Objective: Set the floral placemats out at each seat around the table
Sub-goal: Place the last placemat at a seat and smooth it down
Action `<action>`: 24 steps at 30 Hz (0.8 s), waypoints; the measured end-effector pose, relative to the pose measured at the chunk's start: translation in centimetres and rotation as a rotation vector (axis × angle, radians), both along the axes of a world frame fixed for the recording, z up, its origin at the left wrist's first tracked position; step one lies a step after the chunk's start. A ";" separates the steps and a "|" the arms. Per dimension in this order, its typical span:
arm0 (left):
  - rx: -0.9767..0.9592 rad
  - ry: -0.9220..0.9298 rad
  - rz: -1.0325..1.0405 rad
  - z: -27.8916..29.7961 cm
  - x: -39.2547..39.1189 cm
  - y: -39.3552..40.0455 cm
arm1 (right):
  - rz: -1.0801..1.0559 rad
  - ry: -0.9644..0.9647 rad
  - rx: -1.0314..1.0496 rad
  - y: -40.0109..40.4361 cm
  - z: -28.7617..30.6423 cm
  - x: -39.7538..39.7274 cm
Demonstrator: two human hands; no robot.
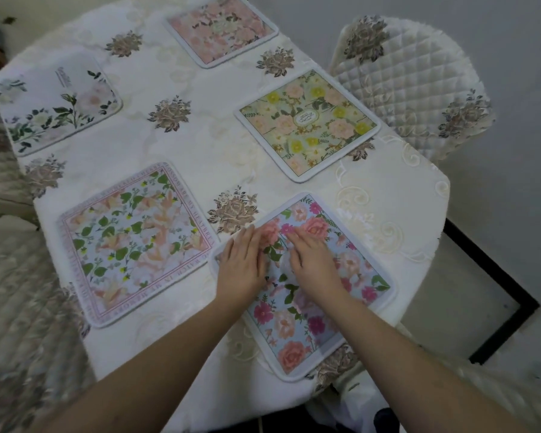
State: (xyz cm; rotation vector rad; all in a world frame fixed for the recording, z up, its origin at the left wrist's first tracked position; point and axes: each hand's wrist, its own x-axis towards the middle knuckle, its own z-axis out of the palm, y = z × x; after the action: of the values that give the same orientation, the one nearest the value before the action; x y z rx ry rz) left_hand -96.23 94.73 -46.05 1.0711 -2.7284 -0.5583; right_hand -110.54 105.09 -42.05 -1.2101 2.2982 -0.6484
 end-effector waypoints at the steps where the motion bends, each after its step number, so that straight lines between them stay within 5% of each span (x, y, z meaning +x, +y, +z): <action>1: -0.010 -0.011 0.004 -0.2 0.2 0.0 | 0.025 0.031 -0.006 -1.0 -0.5 0.1; 10: -0.051 -0.117 0.065 -1.3 0.6 -0.1 | 0.264 0.375 0.147 -5.2 -5.1 1.1; 24: -0.033 -0.164 0.036 -1.3 0.9 -0.4 | 0.245 0.406 0.160 -4.7 -5.0 -2.1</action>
State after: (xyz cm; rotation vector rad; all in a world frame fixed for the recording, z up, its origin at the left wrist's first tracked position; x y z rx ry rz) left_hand -95.36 94.31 -47.31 1.2054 -2.8391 -0.4359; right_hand -112.69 100.35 -47.05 -1.6276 2.4009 -0.1340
